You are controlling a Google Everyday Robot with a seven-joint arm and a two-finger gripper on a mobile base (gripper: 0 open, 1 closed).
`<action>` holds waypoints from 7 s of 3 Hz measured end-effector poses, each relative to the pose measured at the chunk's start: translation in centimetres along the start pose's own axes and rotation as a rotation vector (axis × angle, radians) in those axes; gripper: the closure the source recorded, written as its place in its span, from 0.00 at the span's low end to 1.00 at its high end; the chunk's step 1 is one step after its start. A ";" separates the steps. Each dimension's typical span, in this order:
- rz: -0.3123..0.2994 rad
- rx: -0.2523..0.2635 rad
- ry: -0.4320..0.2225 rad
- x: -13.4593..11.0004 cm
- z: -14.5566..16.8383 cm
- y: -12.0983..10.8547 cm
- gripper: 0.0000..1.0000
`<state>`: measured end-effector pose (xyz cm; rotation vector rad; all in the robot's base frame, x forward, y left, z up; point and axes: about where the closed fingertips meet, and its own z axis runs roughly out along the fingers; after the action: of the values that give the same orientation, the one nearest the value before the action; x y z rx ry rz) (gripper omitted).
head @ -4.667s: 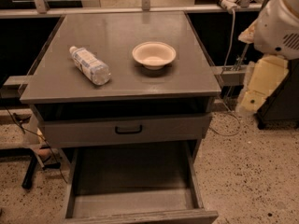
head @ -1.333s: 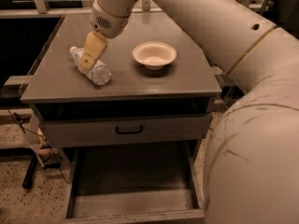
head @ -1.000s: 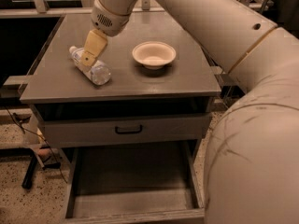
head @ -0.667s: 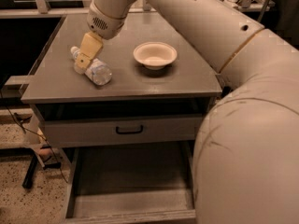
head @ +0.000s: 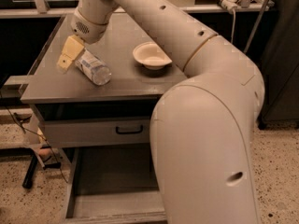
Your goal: Place blue plastic bottle into middle drawer
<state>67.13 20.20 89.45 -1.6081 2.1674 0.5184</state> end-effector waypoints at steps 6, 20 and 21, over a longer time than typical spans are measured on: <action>0.033 -0.039 0.013 -1.2 3.2 -0.6 0.66; 0.663 -0.012 0.102 22.7 5.2 20.5 1.00; 0.736 -0.040 0.122 26.3 9.6 19.4 1.00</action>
Offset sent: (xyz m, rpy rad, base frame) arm 0.0174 0.0302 -0.0263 -0.0019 0.0707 -0.0175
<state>42.37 8.97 68.93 -0.8209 2.8321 0.6775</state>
